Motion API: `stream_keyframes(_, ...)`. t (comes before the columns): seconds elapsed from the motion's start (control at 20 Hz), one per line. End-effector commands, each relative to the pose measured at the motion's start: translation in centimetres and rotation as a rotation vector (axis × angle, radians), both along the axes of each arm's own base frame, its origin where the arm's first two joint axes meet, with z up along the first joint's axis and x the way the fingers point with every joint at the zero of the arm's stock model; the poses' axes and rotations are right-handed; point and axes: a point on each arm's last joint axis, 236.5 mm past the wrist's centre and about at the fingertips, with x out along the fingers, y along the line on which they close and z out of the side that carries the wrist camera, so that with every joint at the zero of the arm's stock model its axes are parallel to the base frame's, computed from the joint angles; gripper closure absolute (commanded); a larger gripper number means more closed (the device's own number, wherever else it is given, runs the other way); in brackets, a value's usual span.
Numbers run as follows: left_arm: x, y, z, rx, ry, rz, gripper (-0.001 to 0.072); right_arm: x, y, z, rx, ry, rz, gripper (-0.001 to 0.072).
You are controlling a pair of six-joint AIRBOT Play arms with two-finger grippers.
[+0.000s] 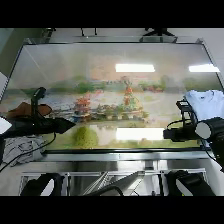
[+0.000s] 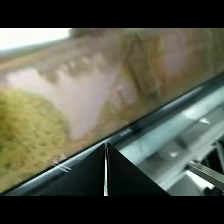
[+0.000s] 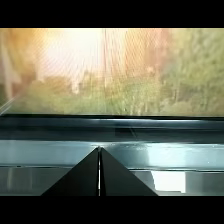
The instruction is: Fold the shirts.
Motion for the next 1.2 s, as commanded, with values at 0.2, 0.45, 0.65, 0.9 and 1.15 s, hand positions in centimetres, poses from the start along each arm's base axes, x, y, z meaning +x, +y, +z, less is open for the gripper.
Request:
stream_keyframes(0.2,6.2,28.5,0.9,0.310,0.047,0.742,0.0016,0.3,4.8,-0.5,0.198,0.049,-0.015,0.0694)
stream_keyframes(0.45,1.8,43.5,-5.0,0.278,0.177,1.100,0.0017,2.5,5.2,-0.8,0.210,-0.013,-0.030,0.0693)
stream_keyframes(0.65,-0.1,45.6,-13.7,0.202,0.351,1.077,0.0017,3.4,5.3,-0.8,0.216,-0.045,-0.037,0.0693)
stream_keyframes(0.9,1.1,44.7,-20.3,0.129,0.438,0.978,0.0018,3.4,5.3,-0.8,0.216,-0.044,-0.035,0.0694)
stream_keyframes(1.15,8.8,43.6,-16.9,-0.045,0.261,0.923,0.0701,3.2,5.8,-0.7,0.237,-0.036,-0.038,0.0694)
